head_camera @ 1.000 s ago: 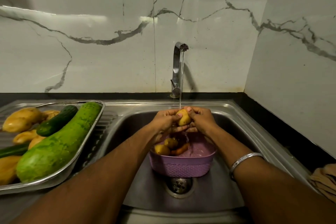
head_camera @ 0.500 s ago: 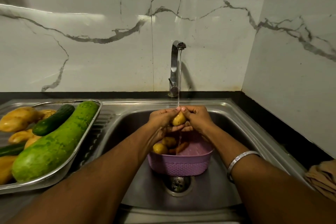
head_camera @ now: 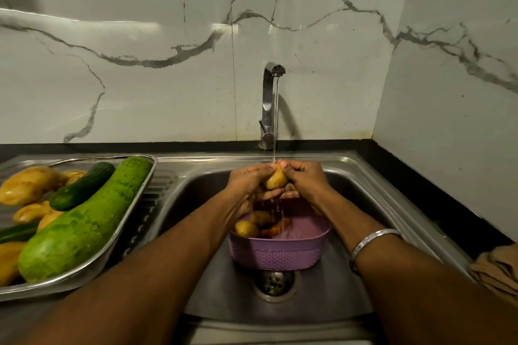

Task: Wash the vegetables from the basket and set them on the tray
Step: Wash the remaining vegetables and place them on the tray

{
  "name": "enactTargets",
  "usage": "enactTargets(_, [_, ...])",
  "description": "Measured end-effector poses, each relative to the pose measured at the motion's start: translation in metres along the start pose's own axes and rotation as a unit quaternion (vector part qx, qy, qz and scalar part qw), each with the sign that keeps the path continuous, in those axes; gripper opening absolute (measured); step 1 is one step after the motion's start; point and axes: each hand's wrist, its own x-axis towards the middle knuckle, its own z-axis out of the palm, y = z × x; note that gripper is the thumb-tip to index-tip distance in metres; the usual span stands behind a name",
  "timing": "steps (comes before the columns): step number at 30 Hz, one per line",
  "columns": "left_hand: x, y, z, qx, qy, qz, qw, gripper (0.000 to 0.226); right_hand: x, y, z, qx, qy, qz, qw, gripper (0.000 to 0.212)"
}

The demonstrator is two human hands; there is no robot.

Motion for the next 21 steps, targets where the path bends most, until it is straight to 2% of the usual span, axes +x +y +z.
enactTargets(5, [0.001, -0.007, 0.002, -0.002, 0.053, 0.014, 0.999, 0.030, 0.000, 0.002, 0.003, -0.025, -0.005, 0.001, 1.000, 0.024])
enactTargets(9, [0.001, -0.005, 0.000, 0.005, 0.005, -0.010, 1.000, 0.030, -0.002, 0.004, 0.001, -0.014, -0.006, 0.003, 1.000, 0.016])
enactTargets(17, [0.005, 0.002, -0.018, -0.014, -0.119, -0.056, 0.991, 0.028, -0.003, -0.002, -0.004, 0.037, -0.002, 0.024, 0.999, 0.022])
enactTargets(19, [0.005, 0.002, -0.018, -0.014, -0.100, -0.060, 0.993, 0.025, -0.003, -0.003, -0.004, 0.029, -0.007, 0.025, 0.999, 0.024])
enactTargets(21, [0.007, 0.001, -0.012, -0.008, -0.043, -0.058, 0.997, 0.024, -0.002, -0.003, 0.000, 0.013, -0.009, 0.021, 1.000, 0.025])
